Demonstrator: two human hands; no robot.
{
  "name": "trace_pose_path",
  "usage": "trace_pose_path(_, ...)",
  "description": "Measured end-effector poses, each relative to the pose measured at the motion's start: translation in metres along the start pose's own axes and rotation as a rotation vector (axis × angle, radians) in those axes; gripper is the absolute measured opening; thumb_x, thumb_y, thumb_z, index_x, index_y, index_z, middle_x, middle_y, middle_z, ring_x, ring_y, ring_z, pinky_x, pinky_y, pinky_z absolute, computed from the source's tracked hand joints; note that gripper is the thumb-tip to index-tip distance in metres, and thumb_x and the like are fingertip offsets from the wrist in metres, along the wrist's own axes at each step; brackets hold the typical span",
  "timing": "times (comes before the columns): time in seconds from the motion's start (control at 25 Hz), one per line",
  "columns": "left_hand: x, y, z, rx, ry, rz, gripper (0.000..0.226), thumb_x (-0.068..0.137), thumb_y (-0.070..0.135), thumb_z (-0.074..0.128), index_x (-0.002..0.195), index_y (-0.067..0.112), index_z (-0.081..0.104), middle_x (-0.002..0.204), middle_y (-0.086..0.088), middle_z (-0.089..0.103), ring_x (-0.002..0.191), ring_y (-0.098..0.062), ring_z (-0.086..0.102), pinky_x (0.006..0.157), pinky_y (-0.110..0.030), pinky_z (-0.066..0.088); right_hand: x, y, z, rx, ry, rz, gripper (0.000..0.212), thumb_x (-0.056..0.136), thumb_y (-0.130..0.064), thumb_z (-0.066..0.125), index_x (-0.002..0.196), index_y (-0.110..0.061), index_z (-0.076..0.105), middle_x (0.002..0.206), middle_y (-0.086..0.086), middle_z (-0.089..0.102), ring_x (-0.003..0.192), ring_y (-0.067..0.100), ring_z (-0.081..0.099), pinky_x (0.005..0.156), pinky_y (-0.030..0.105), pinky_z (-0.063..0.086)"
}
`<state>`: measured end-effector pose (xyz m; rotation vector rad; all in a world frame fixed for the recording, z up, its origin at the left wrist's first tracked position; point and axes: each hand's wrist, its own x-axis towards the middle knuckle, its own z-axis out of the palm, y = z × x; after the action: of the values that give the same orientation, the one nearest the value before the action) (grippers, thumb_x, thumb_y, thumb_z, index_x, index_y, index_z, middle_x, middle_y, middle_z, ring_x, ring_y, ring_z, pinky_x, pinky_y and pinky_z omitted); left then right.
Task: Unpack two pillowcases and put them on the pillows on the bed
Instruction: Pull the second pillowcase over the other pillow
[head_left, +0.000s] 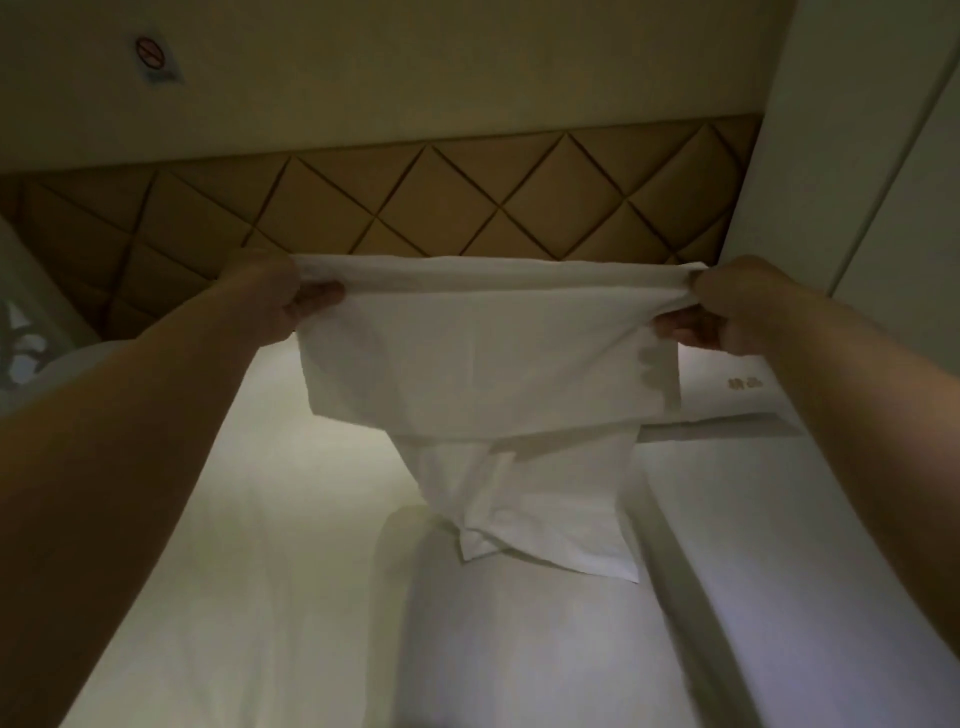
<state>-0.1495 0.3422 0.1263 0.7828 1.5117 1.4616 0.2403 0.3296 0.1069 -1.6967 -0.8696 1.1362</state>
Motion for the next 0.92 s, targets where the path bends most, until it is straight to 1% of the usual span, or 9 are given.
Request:
trace_pose_path(0.12, 0.024, 0.025, 0.017, -0.044, 0.046, 0.007, 0.031, 0.093, -0.006, 0.055, 0.121, 0.005, 0.046, 0.108, -0.010, 0.053, 0.089, -0.023, 0.058, 0.091, -0.036, 0.056, 0.023, -0.030, 0.008, 0.328, -0.068, -0.010, 0.031, 0.100, 0.002, 0.044, 0.131, -0.003, 0.046, 0.113, 0.015, 0.057, 0.082, 0.031, 0.062, 0.066, 0.043, 0.061)
trace_pose_path(0.2, 0.036, 0.050, 0.027, -0.055, 0.022, 0.068, 0.044, 0.091, -0.004, 0.060, 0.132, 0.003, 0.046, 0.122, -0.013, 0.052, 0.092, -0.023, 0.060, 0.090, -0.037, 0.057, 0.033, -0.056, 0.010, 0.444, -0.077, -0.032, 0.039, 0.099, 0.005, 0.044, 0.137, -0.003, 0.043, 0.125, 0.017, 0.051, 0.088, 0.033, 0.060, 0.071, 0.045, 0.061)
trace_pose_path(0.36, 0.055, 0.103, 0.042, 0.070, 0.001, 0.230, 0.060, 0.084, -0.001, 0.070, 0.138, 0.004, 0.044, 0.135, -0.017, 0.050, 0.122, -0.033, 0.052, 0.104, -0.044, 0.047, 0.037, -0.115, 0.012, 0.584, -0.036, -0.190, 0.023, 0.099, 0.002, 0.047, 0.120, -0.006, 0.049, 0.104, 0.011, 0.053, 0.090, 0.026, 0.058, 0.071, 0.041, 0.061)
trace_pose_path(0.48, 0.072, 0.098, 0.050, 0.189, 0.024, 0.311, 0.037, 0.085, 0.002, 0.070, 0.115, 0.014, 0.052, 0.115, -0.007, 0.056, 0.114, -0.033, 0.055, 0.099, -0.047, 0.050, 0.046, -0.123, 0.019, 0.435, 0.028, -0.295, 0.013, 0.101, -0.004, 0.047, 0.111, -0.009, 0.054, 0.099, 0.006, 0.054, 0.088, 0.023, 0.061, 0.067, 0.036, 0.061)
trace_pose_path(0.56, 0.081, 0.063, 0.052, 0.282, 0.013, 0.311, 0.019, 0.089, 0.008, 0.061, 0.102, 0.019, 0.053, 0.097, -0.001, 0.056, 0.106, -0.033, 0.058, 0.092, -0.050, 0.054, 0.063, -0.096, 0.029, 0.213, 0.057, -0.319, 0.019, 0.101, -0.008, 0.049, 0.118, -0.008, 0.057, 0.104, 0.012, 0.060, 0.085, 0.028, 0.067, 0.060, 0.036, 0.062)
trace_pose_path(0.64, 0.085, 0.010, 0.049, 0.295, -0.002, 0.278, 0.011, 0.090, 0.012, 0.052, 0.098, 0.019, 0.057, 0.093, -0.001, 0.057, 0.096, -0.028, 0.061, 0.087, -0.050, 0.057, 0.086, -0.047, 0.040, -0.015, 0.092, -0.288, 0.023, 0.100, -0.011, 0.051, 0.122, -0.008, 0.056, 0.110, 0.017, 0.062, 0.084, 0.035, 0.068, 0.062, 0.043, 0.062)
trace_pose_path(0.76, 0.080, -0.091, 0.032, 0.389, 0.004, 0.193, 0.016, 0.084, 0.022, 0.052, 0.091, 0.018, 0.067, 0.091, -0.003, 0.063, 0.090, -0.026, 0.063, 0.081, -0.048, 0.059, 0.109, 0.055, 0.052, -0.372, 0.183, -0.198, 0.013, 0.095, -0.013, 0.056, 0.106, -0.008, 0.059, 0.098, 0.017, 0.064, 0.077, 0.035, 0.069, 0.063, 0.046, 0.061)
trace_pose_path(0.84, 0.071, -0.165, 0.013, 0.500, -0.021, 0.093, 0.018, 0.072, 0.023, 0.053, 0.074, 0.018, 0.071, 0.079, -0.007, 0.069, 0.082, -0.030, 0.067, 0.077, -0.052, 0.060, 0.112, 0.129, 0.053, -0.420, 0.216, -0.048, 0.012, 0.092, -0.011, 0.060, 0.100, -0.001, 0.060, 0.084, 0.017, 0.064, 0.064, 0.033, 0.068, 0.056, 0.044, 0.061)
trace_pose_path(0.92, 0.061, -0.235, -0.006, 0.585, -0.040, 0.000, 0.018, 0.069, 0.018, 0.055, 0.068, 0.016, 0.072, 0.065, -0.007, 0.069, 0.068, -0.026, 0.066, 0.071, -0.054, 0.058, 0.110, 0.196, 0.055, -0.329, 0.202, 0.145, 0.013, 0.091, -0.006, 0.061, 0.095, 0.007, 0.060, 0.075, 0.020, 0.065, 0.056, 0.031, 0.067, 0.056, 0.043, 0.060)
